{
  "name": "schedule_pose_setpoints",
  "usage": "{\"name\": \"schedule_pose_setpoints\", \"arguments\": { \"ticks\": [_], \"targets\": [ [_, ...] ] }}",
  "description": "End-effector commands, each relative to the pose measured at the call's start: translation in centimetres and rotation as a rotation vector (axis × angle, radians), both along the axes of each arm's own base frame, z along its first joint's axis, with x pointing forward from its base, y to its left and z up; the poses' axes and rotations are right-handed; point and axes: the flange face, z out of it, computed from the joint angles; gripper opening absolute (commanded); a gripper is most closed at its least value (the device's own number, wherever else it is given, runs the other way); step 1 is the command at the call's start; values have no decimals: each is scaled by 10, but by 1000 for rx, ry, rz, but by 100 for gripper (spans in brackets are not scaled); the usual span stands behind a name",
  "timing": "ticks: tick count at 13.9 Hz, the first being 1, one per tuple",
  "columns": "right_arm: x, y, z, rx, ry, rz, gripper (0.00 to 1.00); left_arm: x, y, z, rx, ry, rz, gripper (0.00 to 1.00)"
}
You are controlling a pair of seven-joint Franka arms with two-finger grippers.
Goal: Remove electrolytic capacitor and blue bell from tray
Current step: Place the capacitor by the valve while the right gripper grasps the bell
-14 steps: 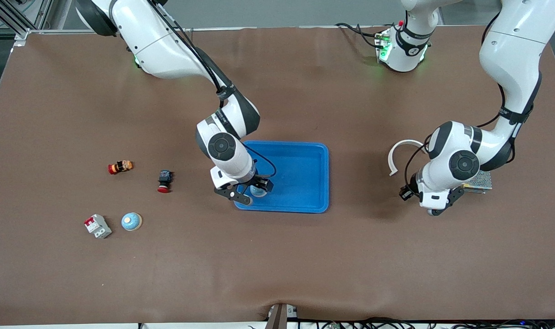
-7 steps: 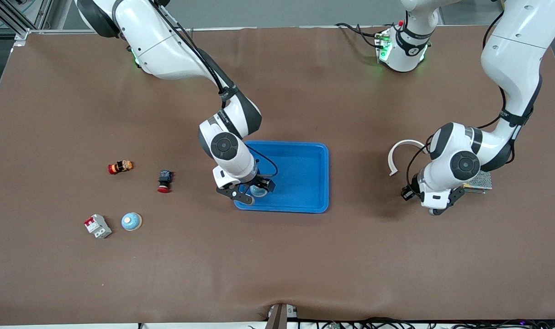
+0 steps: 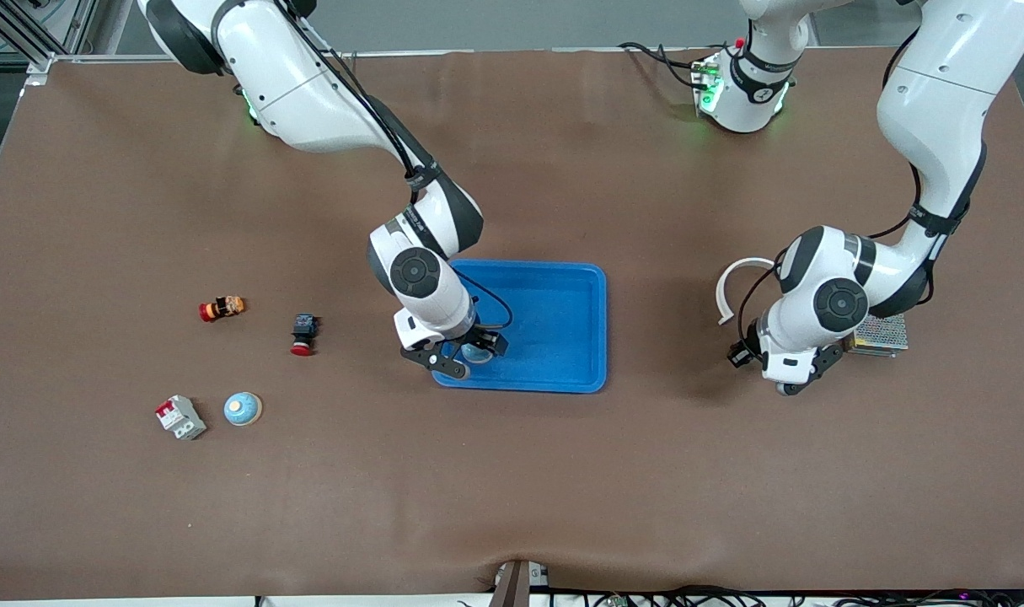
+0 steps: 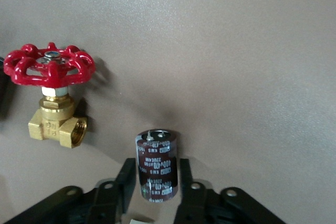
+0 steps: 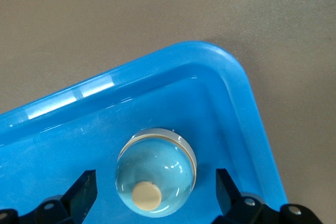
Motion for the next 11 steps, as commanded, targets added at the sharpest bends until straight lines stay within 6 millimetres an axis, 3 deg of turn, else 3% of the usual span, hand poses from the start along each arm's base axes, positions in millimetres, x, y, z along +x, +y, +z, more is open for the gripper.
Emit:
{"name": "schedule_pose_setpoints", "arguments": {
  "ticks": [1,5,10,11],
  "targets": [
    [-1,7,-6,-6,-13,-9,100,4,6,5,8,-23,0,100],
    [-1,6,-9,-7,-16,-10,100,28,8,49,41,-51,11,100],
    [-5,12,-10,-8,-17,3,100,51,-18,114,48,-66,-9,100],
    [-5,12,-10,-7,-16,2,89,53,-19,126,50,-77,-12,100]
  ]
}}
